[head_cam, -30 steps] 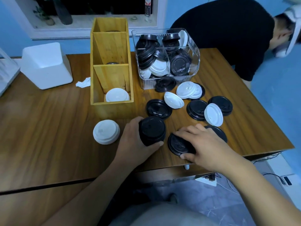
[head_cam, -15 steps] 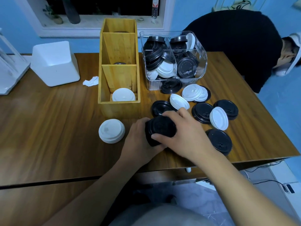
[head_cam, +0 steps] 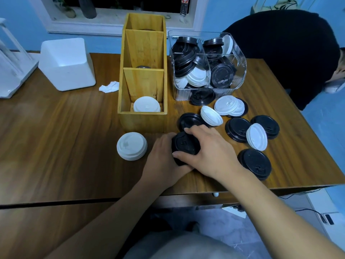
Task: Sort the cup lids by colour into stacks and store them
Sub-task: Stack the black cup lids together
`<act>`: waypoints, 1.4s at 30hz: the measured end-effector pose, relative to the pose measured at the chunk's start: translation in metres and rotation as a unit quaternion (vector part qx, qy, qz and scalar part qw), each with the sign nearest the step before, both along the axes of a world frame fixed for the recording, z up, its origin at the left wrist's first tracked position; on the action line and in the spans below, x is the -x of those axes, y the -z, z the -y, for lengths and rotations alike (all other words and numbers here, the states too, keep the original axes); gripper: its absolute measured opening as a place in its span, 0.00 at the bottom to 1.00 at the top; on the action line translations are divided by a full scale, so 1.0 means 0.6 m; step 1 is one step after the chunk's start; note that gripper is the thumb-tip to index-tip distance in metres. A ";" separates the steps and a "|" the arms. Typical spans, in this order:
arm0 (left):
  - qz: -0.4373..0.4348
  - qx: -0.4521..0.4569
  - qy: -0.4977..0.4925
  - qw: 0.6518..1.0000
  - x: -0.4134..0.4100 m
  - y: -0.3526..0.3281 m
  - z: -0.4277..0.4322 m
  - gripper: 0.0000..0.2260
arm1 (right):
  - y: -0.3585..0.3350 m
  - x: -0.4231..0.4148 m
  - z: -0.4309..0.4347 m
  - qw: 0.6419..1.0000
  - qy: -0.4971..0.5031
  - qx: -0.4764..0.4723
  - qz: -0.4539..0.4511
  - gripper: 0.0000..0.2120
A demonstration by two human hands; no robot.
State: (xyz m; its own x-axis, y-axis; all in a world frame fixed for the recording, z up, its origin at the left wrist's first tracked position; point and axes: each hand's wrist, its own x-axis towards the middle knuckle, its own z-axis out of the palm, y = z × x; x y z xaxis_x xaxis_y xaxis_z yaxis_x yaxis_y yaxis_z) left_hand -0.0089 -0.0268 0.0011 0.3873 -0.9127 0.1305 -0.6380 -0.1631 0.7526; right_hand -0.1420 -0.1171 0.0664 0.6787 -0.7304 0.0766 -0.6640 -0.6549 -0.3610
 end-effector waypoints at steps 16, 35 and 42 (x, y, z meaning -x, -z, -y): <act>0.036 0.001 0.020 0.999 -0.001 -0.007 -0.001 0.45 | -0.017 -0.045 0.238 0.987 0.075 0.142 -0.028 0.20; 0.035 -0.006 0.016 0.999 -0.003 -0.008 0.001 0.45 | 0.057 0.165 0.035 0.984 0.018 0.156 0.081 0.19; 0.028 -0.015 0.021 0.999 -0.002 -0.009 0.000 0.44 | 0.065 0.180 0.024 0.995 -0.038 0.093 -0.008 0.29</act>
